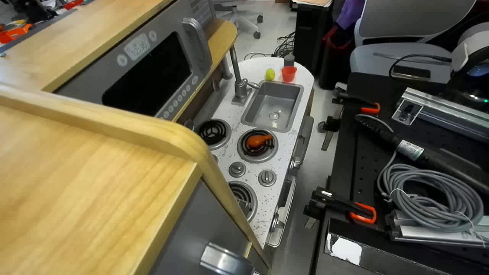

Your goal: Place the grey object on the right side of the counter inside the orange cup

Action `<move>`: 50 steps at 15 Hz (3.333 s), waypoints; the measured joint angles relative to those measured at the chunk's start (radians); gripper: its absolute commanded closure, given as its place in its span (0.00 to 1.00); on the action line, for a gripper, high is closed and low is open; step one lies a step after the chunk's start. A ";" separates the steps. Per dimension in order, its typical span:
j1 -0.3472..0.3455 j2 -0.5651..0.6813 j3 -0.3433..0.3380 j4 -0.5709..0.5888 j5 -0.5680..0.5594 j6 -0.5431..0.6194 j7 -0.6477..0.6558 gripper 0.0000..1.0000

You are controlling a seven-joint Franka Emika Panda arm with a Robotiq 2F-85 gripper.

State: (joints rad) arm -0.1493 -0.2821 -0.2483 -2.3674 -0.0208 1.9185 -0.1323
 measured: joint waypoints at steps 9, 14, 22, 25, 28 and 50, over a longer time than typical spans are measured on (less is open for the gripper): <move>0.000 0.000 0.000 0.000 0.000 0.000 0.000 0.00; 0.000 0.000 0.000 0.000 0.000 0.000 0.000 0.00; 0.000 0.000 0.000 0.000 0.000 0.000 0.000 0.00; 0.000 0.000 0.000 0.000 0.000 0.000 0.000 0.00; 0.000 0.000 0.000 0.000 0.000 0.000 0.000 0.00; -0.248 0.621 -0.063 0.084 0.139 0.683 -0.533 0.00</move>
State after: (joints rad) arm -0.3974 0.3389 -0.3113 -2.2832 0.1183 2.6019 -0.6649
